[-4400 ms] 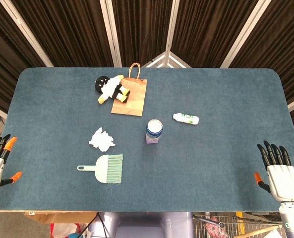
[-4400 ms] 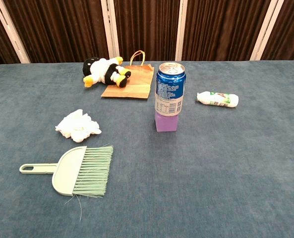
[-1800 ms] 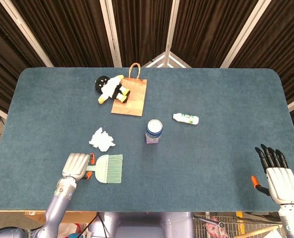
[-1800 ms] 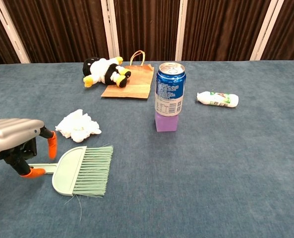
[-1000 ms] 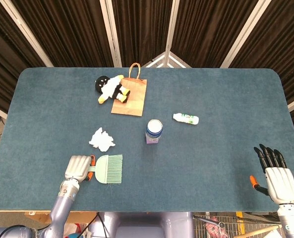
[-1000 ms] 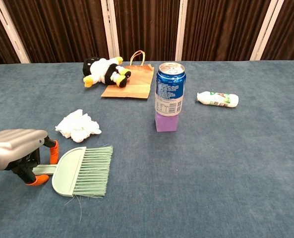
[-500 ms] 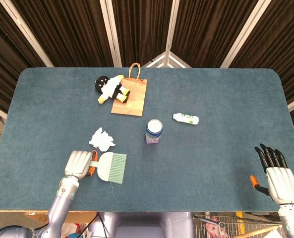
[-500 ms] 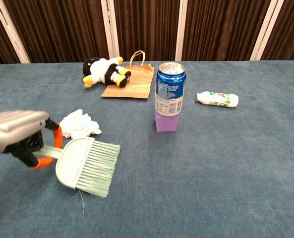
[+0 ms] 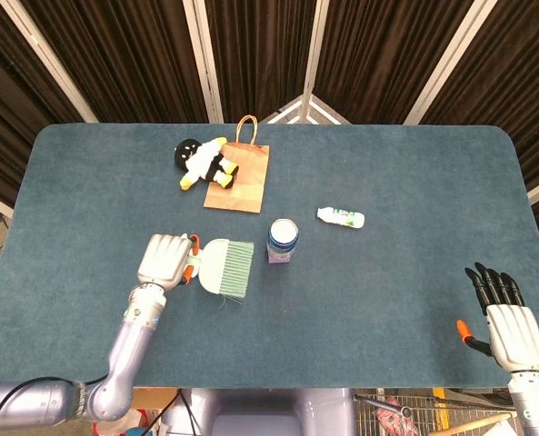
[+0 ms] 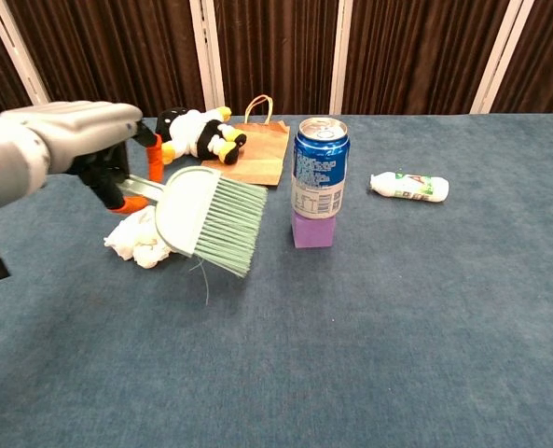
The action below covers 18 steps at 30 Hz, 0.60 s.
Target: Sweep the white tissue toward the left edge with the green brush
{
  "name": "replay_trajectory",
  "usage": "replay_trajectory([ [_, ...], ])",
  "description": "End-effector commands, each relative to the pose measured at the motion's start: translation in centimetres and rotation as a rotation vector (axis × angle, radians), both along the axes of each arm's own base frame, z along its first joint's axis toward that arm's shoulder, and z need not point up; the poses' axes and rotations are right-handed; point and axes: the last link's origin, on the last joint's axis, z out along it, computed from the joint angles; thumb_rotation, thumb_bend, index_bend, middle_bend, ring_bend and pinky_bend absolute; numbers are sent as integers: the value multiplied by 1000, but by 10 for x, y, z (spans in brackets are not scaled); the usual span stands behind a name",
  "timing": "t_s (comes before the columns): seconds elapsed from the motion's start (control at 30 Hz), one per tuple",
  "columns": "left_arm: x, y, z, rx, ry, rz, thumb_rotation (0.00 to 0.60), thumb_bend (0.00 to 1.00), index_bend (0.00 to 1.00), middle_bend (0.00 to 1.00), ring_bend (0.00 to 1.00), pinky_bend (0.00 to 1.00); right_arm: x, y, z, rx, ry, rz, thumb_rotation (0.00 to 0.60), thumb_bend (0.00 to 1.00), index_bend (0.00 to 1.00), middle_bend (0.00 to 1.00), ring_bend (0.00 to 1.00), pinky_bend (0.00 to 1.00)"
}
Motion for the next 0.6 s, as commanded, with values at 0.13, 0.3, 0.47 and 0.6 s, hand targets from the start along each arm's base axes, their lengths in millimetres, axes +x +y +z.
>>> replay_trajectory([
  [0.13,10,12,-27,-33,72,14,600,734,791,1000,1000,1000,-1,-2,0,2,-19,-8,600,362,0,0,0,39],
  [0.3,7,25,-38,-27,103,53,600,734,791,1000,1000,1000,-1,-1,2,1,-28,-6,600,361,0,0,0,39],
  [0.47,2,34,-42,-30,149,66,600,736,792,1000,1000,1000,-2,-2,2,2,-35,-14,600,361,0,0,0,39],
  [0.6,-13,38,-33,-15,200,83,600,736,794,1000,1000,1000,-4,-2,2,4,-37,-24,600,362,0,0,0,39],
])
